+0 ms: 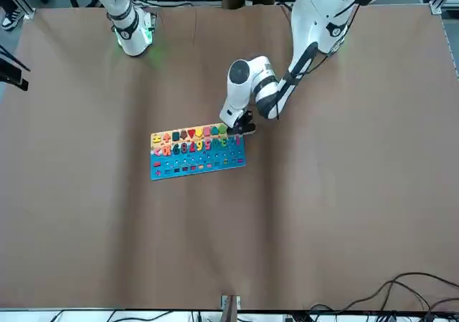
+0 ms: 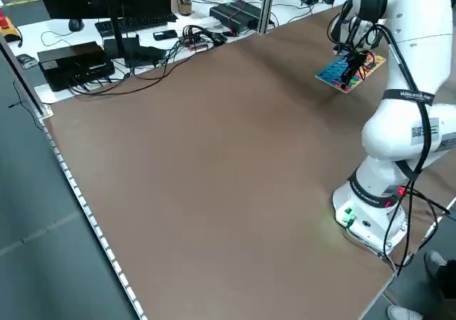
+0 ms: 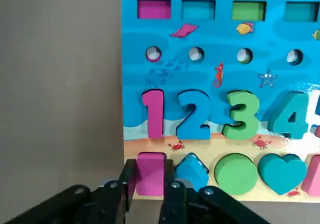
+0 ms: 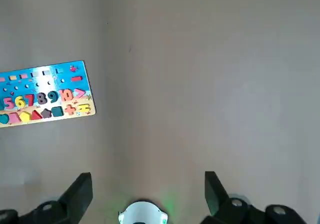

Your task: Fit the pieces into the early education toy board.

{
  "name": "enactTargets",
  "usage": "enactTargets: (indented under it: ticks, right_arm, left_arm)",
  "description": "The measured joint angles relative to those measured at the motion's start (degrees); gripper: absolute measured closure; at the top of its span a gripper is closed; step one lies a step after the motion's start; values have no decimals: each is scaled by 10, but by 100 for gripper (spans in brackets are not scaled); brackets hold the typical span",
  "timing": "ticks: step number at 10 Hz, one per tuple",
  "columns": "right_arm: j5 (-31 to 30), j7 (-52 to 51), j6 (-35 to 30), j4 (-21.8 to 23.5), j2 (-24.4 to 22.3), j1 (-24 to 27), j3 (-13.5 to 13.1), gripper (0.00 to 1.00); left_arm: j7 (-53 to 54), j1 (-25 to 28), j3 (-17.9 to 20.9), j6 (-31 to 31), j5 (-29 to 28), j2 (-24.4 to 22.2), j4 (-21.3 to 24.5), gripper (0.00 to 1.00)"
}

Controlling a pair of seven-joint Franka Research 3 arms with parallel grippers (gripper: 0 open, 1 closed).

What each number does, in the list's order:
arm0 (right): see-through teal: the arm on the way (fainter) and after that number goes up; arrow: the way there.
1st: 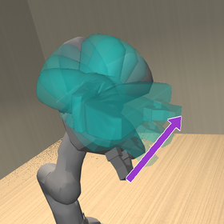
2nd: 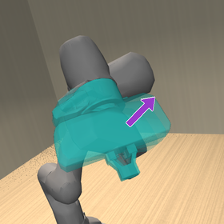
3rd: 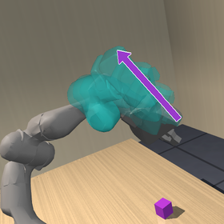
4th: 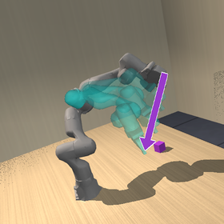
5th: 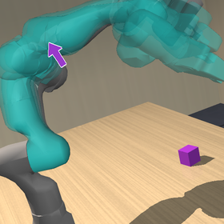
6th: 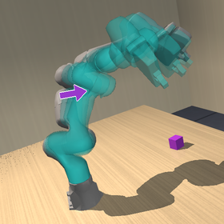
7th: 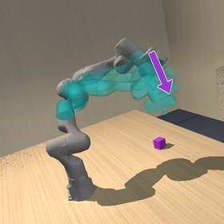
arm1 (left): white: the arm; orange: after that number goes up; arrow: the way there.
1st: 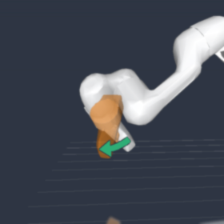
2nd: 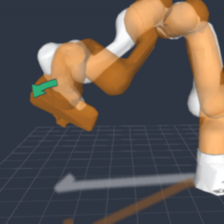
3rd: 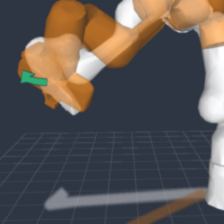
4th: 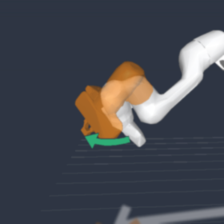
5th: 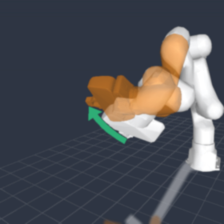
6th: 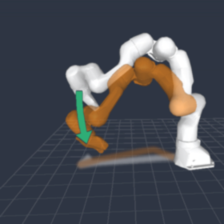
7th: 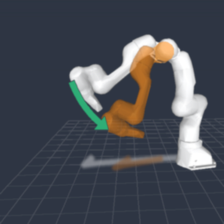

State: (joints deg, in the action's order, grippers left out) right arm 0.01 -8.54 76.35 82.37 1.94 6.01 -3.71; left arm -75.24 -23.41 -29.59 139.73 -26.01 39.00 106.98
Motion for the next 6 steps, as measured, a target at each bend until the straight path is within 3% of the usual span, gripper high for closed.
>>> enactTargets:
  ticks: [6]
  right_arm:
    - [0, 0, 0, 0, 0, 0, 0, 1]
  left_arm:
    - [0, -1, 0, -9, 0, 1, -3, 68]
